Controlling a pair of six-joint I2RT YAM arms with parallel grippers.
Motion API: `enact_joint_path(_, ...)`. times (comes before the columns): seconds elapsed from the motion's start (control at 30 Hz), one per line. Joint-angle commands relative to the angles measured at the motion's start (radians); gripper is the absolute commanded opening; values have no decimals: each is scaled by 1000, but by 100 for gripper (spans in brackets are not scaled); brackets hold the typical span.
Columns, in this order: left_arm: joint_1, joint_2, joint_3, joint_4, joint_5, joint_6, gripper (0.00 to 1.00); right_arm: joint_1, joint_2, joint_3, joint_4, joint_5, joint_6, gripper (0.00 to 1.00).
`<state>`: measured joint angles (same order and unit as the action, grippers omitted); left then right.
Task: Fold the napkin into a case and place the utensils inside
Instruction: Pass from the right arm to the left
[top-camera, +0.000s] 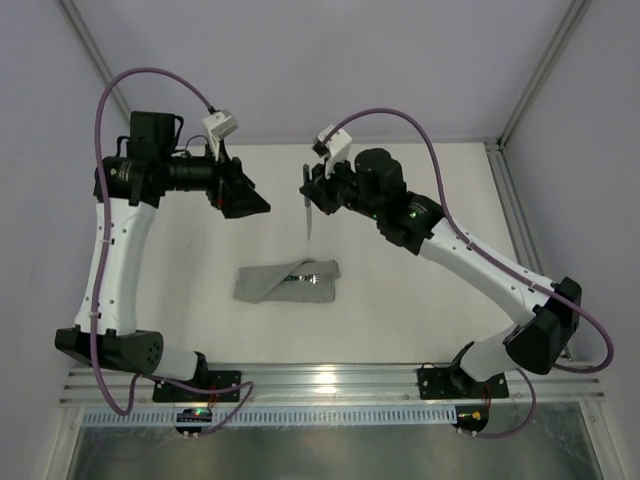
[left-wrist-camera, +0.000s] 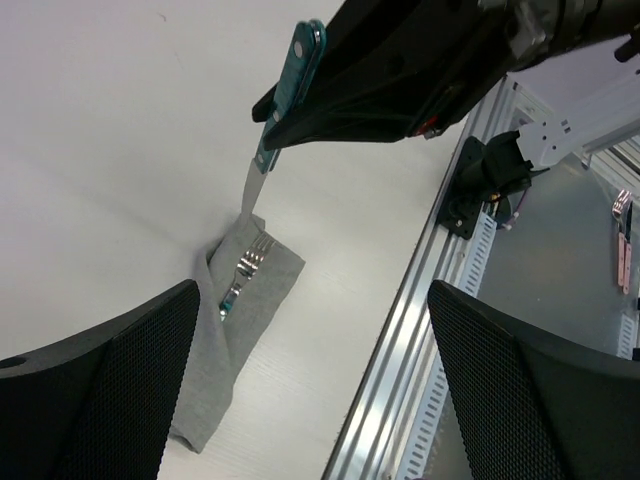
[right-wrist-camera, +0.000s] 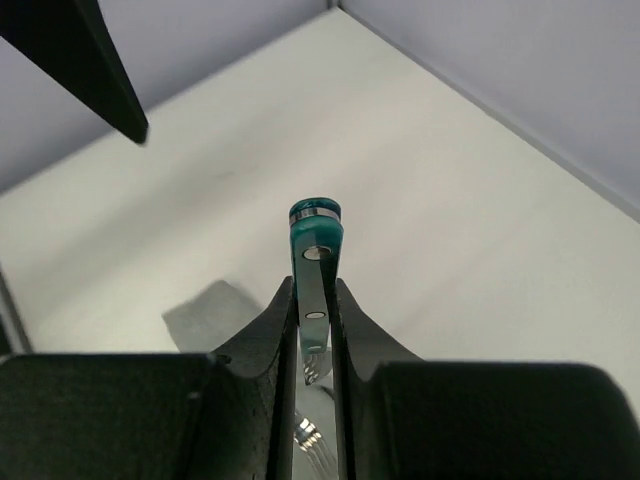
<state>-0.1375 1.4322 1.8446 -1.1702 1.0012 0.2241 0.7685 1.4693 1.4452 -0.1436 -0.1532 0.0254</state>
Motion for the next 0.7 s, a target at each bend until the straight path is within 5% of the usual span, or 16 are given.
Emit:
enact_joint_path(0.0,-10,2,18,49,-38,-72,97,54,-10,-12,-191,302,-174,3)
enact_joint_path(0.53,-139,94,-19,191,-237,-184,78,172,128,122,-126,225,-190,3)
enact_joint_path(0.67,-145,97,-27,188,-253,-164,63,172,118,115,-97,199,-159,3)
